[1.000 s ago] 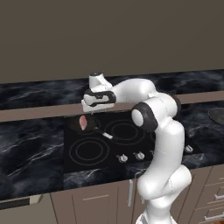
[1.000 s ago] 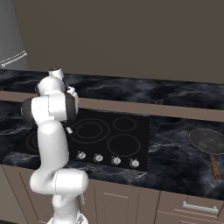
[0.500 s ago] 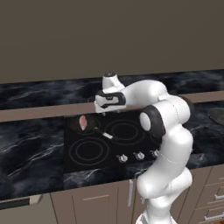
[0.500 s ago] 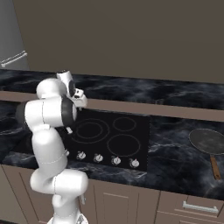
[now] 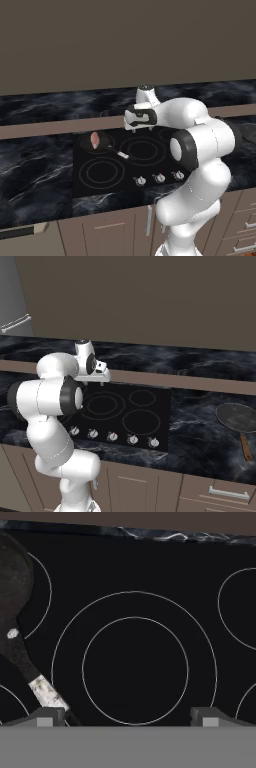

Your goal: Place both pans onto different burners. Then place the lemon and the steak on different pans.

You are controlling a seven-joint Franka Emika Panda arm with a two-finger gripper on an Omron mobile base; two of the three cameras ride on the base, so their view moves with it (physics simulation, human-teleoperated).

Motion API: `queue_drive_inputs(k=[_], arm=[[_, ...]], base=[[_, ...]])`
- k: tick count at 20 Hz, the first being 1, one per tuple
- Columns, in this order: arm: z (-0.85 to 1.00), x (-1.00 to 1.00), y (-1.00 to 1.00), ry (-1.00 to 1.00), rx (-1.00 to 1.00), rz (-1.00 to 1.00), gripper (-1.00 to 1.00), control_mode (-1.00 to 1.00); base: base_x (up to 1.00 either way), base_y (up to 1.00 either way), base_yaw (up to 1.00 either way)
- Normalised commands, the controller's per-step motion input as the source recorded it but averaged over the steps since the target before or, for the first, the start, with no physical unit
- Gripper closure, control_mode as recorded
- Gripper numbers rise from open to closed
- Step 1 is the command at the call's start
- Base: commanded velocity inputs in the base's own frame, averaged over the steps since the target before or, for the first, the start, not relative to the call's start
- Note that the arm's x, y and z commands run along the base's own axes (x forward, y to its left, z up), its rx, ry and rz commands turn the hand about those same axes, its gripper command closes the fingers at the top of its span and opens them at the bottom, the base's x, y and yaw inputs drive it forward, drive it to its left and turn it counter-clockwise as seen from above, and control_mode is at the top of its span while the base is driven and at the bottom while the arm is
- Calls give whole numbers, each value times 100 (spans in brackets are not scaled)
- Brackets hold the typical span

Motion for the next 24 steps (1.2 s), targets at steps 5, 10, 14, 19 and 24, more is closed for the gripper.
queue_drive_inputs(k=[5, 10, 14, 19, 24], arm=[[10, -10, -46, -3, 13, 0, -100, -100], [0, -5, -15, 0, 18, 0, -100, -100], [0, -14, -1, 0, 14, 0, -100, -100], [0, -7, 0, 0, 5, 0, -100, -100], [0, 0, 6, 0, 0, 0, -100, -100]], base=[[0, 0, 0], [0, 0, 0], [0, 0, 0], [0, 0, 0], [0, 0, 0]])
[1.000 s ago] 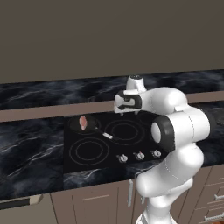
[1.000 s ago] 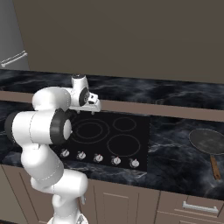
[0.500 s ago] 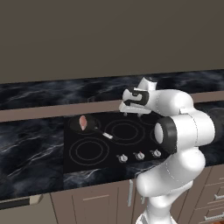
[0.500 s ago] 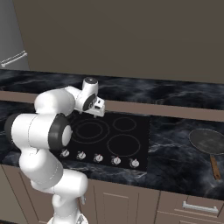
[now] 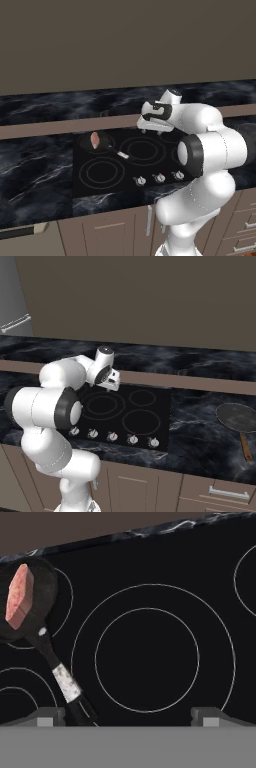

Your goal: Place both pans onto different burners. Then place the lemon and the steak on different pans.

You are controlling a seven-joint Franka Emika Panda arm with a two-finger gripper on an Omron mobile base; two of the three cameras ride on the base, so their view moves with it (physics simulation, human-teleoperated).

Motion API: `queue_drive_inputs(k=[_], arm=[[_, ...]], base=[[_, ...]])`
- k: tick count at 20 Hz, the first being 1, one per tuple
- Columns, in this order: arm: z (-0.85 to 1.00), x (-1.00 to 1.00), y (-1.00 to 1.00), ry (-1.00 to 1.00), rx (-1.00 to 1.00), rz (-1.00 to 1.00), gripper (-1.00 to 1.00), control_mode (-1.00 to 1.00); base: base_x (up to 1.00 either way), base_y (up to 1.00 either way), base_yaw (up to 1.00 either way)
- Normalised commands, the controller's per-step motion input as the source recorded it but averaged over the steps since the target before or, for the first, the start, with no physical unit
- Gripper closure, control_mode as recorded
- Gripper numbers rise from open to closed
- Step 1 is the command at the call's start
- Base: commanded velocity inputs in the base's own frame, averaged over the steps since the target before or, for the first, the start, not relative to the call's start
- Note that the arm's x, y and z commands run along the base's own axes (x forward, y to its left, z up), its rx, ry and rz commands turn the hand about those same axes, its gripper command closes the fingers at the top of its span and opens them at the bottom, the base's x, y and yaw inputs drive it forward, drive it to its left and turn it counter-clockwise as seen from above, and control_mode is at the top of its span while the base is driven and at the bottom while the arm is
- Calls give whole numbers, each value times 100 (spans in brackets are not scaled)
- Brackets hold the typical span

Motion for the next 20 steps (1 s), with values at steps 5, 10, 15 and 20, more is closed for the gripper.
queue_drive_inputs(k=[5, 10, 15, 20], arm=[[0, 0, 0, 0, 0, 0, -100, 100], [0, 0, 0, 0, 0, 0, -100, 100], [0, 0, 0, 0, 0, 0, -100, 100], [0, 0, 0, 0, 0, 0, -100, 100]], base=[[-2, 1, 0], [-45, 0, 1], [-39, 0, 0], [0, -6, 0]])
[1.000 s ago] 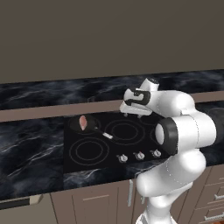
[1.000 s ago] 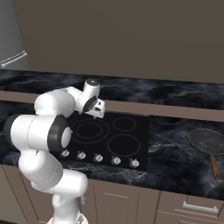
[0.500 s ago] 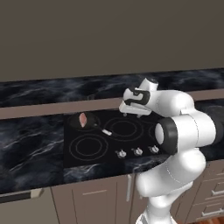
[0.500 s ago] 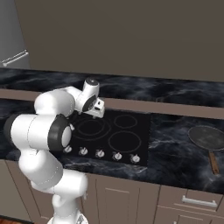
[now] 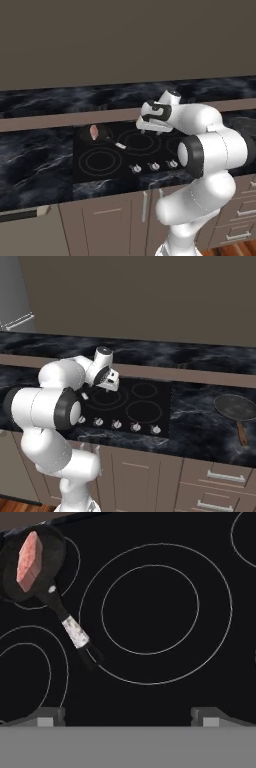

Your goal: Place both pans onto different burners. Then place the lemon and the steak on different pans.

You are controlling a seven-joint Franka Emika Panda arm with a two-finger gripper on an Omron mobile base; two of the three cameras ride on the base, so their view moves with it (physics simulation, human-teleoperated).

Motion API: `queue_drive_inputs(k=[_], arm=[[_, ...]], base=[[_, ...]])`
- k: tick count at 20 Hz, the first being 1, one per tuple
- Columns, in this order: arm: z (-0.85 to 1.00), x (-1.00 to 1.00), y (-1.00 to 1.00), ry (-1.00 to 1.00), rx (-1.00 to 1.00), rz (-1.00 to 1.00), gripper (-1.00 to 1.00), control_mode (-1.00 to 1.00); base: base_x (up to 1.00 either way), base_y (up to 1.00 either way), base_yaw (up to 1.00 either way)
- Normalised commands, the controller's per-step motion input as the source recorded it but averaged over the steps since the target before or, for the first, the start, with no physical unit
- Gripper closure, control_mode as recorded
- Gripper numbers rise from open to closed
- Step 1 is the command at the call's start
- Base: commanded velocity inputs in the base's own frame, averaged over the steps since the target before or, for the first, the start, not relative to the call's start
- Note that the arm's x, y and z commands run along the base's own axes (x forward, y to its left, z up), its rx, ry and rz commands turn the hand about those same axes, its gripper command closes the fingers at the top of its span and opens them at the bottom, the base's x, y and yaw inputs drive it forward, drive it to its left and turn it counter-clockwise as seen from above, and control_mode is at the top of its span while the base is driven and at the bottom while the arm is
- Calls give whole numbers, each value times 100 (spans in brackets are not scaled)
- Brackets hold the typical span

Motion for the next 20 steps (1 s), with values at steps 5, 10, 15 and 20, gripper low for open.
queue_drive_inputs(k=[5, 10, 15, 20], arm=[[0, 0, 0, 0, 0, 0, -100, 100], [0, 0, 0, 0, 0, 0, -100, 100], [0, 0, 0, 0, 0, 0, -100, 100], [0, 0, 0, 0, 0, 0, -100, 100]], base=[[0, -43, 0], [0, -56, 0], [0, -52, 0], [0, -49, 0]])
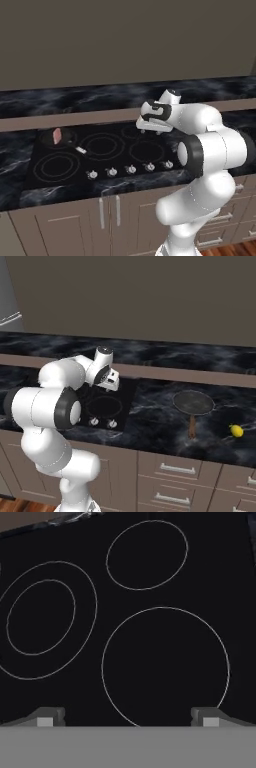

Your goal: Place both pans onto different burners. Then place the lemon and the steak on different pans.

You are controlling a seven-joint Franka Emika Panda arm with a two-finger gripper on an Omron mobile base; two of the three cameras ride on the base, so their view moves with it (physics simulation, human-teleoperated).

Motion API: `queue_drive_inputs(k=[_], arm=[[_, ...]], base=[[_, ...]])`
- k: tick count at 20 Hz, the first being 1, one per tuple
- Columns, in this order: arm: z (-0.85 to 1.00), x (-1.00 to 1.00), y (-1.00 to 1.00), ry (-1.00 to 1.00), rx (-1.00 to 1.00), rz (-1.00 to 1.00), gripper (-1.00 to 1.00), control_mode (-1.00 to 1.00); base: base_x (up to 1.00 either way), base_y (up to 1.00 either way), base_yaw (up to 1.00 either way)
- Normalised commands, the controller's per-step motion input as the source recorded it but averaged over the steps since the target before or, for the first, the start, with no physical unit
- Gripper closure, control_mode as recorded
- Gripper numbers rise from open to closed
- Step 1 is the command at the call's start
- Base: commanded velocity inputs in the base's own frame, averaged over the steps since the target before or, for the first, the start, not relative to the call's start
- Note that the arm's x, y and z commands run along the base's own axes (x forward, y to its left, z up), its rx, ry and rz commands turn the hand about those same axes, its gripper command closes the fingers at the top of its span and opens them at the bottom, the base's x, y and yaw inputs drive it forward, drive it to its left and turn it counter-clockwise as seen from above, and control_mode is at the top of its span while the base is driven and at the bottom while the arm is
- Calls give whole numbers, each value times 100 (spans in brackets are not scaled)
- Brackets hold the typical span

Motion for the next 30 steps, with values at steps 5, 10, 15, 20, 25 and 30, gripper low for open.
queue_drive_inputs(k=[5, 10, 15, 20, 25, 30], arm=[[0, 0, 0, 0, 0, 0, -100, 100], [0, 0, 0, 0, 0, 0, -100, 100], [0, 0, 0, 0, 0, 0, -100, 100], [0, 0, 0, 0, 0, 0, -100, 100], [0, 0, 0, 0, 0, 0, -100, 100], [0, 0, 0, 0, 0, 0, -100, 100]], base=[[0, -46, 0], [0, -44, 0], [0, -45, 0], [0, -43, 0], [0, -39, 0], [0, -33, 0]])
